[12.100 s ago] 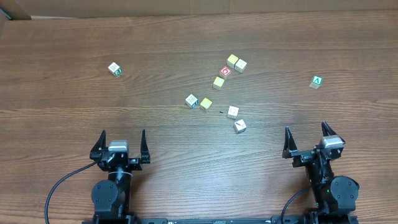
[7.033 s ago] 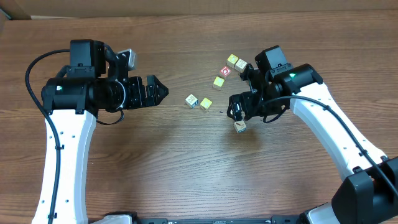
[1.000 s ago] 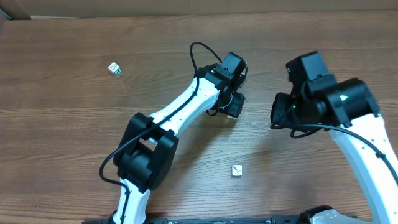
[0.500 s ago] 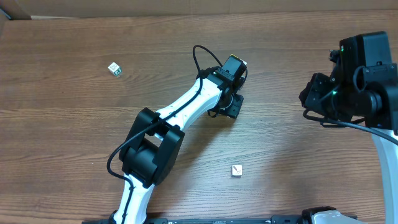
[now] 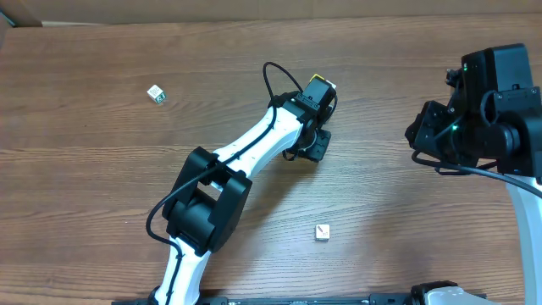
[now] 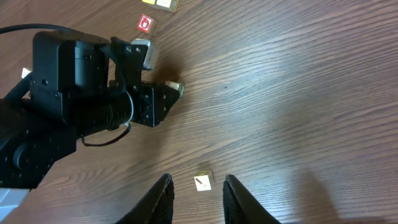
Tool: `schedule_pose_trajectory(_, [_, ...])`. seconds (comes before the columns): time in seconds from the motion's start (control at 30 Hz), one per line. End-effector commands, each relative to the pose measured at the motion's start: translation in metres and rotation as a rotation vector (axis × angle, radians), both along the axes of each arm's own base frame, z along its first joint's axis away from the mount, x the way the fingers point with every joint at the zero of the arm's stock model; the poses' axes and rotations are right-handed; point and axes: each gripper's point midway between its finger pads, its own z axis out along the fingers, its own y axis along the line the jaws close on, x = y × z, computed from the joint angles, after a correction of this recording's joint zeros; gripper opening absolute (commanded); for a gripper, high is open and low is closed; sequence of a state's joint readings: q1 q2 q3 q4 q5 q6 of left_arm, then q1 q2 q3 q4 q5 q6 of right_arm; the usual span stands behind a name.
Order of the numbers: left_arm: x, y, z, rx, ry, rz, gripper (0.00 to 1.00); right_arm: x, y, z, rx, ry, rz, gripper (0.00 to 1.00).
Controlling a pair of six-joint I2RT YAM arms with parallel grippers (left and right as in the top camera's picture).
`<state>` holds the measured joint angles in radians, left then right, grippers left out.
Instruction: Flip 4 blocks
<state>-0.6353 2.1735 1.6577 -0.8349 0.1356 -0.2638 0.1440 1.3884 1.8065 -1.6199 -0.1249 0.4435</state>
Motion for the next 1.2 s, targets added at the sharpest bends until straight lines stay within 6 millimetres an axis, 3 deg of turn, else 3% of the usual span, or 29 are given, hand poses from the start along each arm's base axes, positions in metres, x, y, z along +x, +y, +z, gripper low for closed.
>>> schedule_pose_trajectory(0.0, [-0.002, 0.006, -0.019, 0.062, 0.021, 0.006, 0.38, -0.003, 0.0, 0.01, 0.009, -0.031, 0.006, 0.28])
schedule_pose_trajectory(0.23, [-0.002, 0.006, -0.022, 0.067, 0.017, -0.005, 0.33, -0.004, 0.001, 0.01, 0.018, -0.027, 0.01, 0.27])
schedule_pose_trajectory(0.33, [-0.001, 0.007, -0.022, 0.07, 0.014, -0.007, 0.15, -0.004, 0.003, 0.01, 0.025, -0.026, 0.014, 0.27])
schedule_pose_trajectory(0.43, [-0.001, 0.008, -0.022, 0.075, 0.014, -0.004, 0.05, -0.004, 0.003, 0.01, 0.025, -0.026, 0.014, 0.27])
schedule_pose_trajectory(0.63, [0.001, 0.019, -0.013, 0.102, 0.04, 0.037, 0.04, -0.003, 0.003, 0.011, 0.026, -0.03, 0.013, 0.26])
schedule_pose_trajectory(0.87, [0.014, 0.038, 0.045, 0.091, 0.035, 0.14, 0.04, 0.004, 0.004, 0.014, 0.029, -0.064, 0.013, 0.26])
schedule_pose_trajectory(0.93, [0.009, 0.049, 0.073, 0.086, 0.017, 0.166, 0.04, 0.007, 0.003, 0.015, 0.026, -0.074, 0.011, 0.26])
schedule_pose_trajectory(1.17, [-0.025, 0.081, 0.124, 0.123, -0.035, 0.216, 0.04, 0.008, -0.008, 0.007, -0.036, -0.06, -0.019, 0.26])
